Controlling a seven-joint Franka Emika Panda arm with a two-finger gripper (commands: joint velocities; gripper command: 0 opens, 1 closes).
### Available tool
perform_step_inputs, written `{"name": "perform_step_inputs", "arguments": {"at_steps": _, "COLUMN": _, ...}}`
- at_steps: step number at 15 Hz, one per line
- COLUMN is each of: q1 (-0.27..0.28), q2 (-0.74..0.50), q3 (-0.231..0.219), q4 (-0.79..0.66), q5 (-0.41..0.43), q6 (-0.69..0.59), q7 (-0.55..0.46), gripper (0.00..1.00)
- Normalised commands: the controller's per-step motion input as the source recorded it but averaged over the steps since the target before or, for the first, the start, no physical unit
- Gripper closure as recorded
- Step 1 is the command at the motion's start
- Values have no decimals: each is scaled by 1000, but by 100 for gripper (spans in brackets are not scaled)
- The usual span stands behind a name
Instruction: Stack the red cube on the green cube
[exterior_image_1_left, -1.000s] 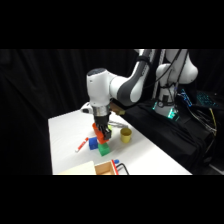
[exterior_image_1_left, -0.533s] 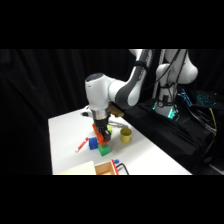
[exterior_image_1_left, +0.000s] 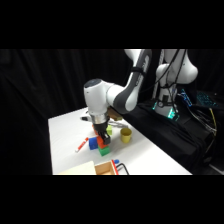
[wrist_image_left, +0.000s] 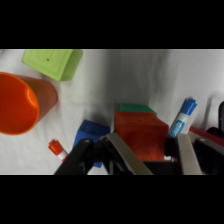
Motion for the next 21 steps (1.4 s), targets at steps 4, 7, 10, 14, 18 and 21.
{"name": "perform_step_inputs", "arguments": {"at_steps": 4, "q1": -24, "q2": 54, "q3": 35, "q4": 162, "q5": 152, "q6": -107, "q7": -161, "gripper": 25}}
{"name": "perform_step_inputs", "arguments": {"at_steps": 7, "q1": -22, "q2": 34, "q3": 28, "q4": 153, "q5": 150, "q6": -135, "q7": -149, "gripper": 9}}
{"name": "perform_step_inputs", "arguments": {"at_steps": 10, "q1": -14, "q2": 22, "q3": 24, "q4": 140, "q5": 138, "q6": -160, "q7": -147, "gripper": 0}}
{"name": "perform_step_inputs", "arguments": {"at_steps": 14, "q1": 5, "q2": -42, "q3": 21, "q4": 95, "q5": 124, "q6": -218, "q7": -134, "gripper": 0}}
{"name": "perform_step_inputs", "arguments": {"at_steps": 18, "q1": 10, "q2": -187, "q3": 33, "q4": 38, "q5": 140, "q6": -268, "q7": -142, "gripper": 0}}
{"name": "perform_step_inputs", "arguments": {"at_steps": 21, "q1": 23, "q2": -258, "q3": 22, "q4": 5, "q5": 141, "q6": -258, "q7": -132, "gripper": 0}}
